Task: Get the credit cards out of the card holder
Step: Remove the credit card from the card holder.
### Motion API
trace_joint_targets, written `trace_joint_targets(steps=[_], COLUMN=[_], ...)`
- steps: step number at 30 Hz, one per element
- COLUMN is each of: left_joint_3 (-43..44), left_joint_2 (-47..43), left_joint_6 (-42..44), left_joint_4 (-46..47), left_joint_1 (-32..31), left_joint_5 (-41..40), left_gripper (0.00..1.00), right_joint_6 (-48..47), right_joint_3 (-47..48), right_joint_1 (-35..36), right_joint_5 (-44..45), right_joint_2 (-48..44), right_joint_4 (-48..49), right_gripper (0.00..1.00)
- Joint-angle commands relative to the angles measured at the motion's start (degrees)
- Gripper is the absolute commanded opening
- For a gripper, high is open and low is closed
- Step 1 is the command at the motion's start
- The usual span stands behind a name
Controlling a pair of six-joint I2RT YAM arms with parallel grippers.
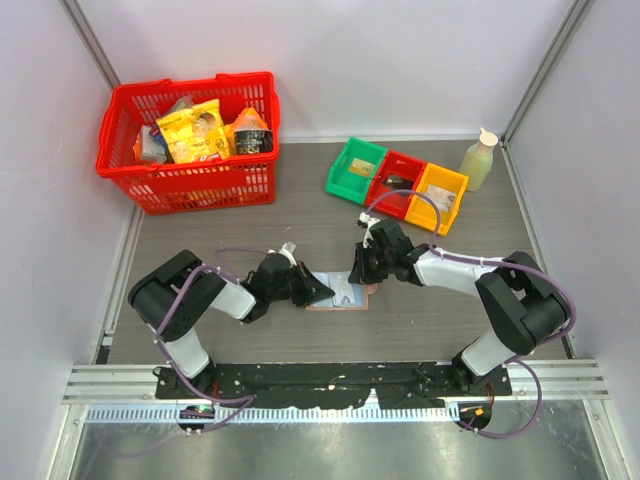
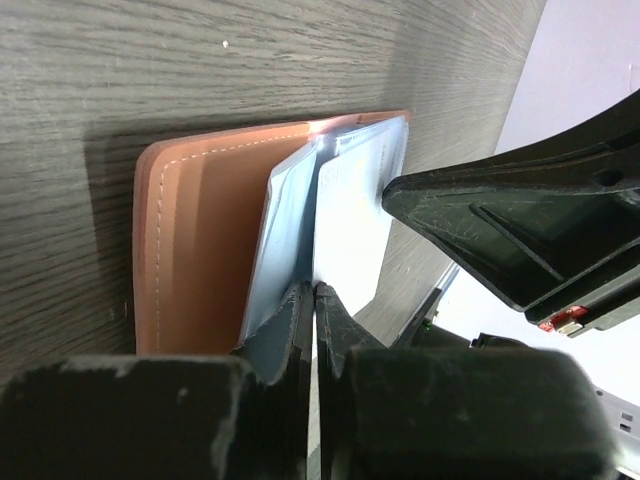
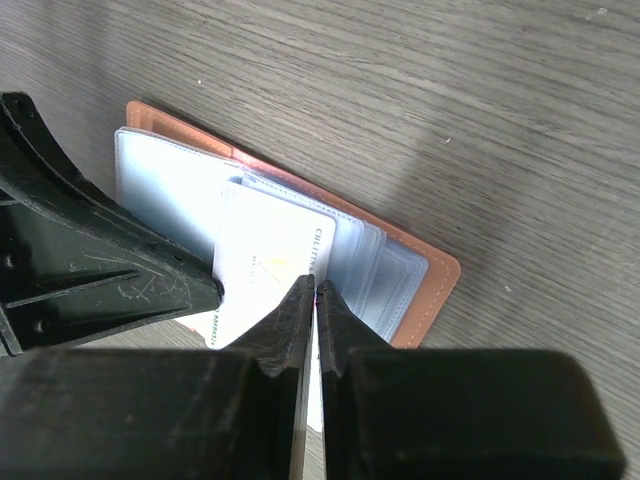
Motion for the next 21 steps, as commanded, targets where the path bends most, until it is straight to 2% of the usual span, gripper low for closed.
trace_joint_targets(steps=[1, 3, 16, 21], left_joint_3=[-1.7, -2.4, -5.9, -3.9], left_joint_2=[-1.2, -1.5, -3.9, -2.3], left_joint_6=[0.3, 0.2, -0.3, -0.5], left_joint_4=[0.6, 0.8, 1.4, 2.6], left_joint_1=[0.1, 0.1, 0.9, 0.9], left_joint_5=[-0.6, -0.6, -0.8, 0.3], left_gripper=[0.04, 0.00, 0.00, 0.22], right_joint_6=[-2.5, -2.6, -3.0, -3.0], right_joint_3=[-2.5, -2.6, -2.7, -2.4], right_joint_1=[-1.1, -1.2, -1.8, -1.9], right_joint_5=[4.8, 4.8, 4.6, 4.1], right_joint_2=[2.2, 2.2, 1.8, 2.2], right_joint_4=[-6.5, -6.5, -6.6, -6.6], right_gripper=[0.11, 0.10, 0.10, 0.11])
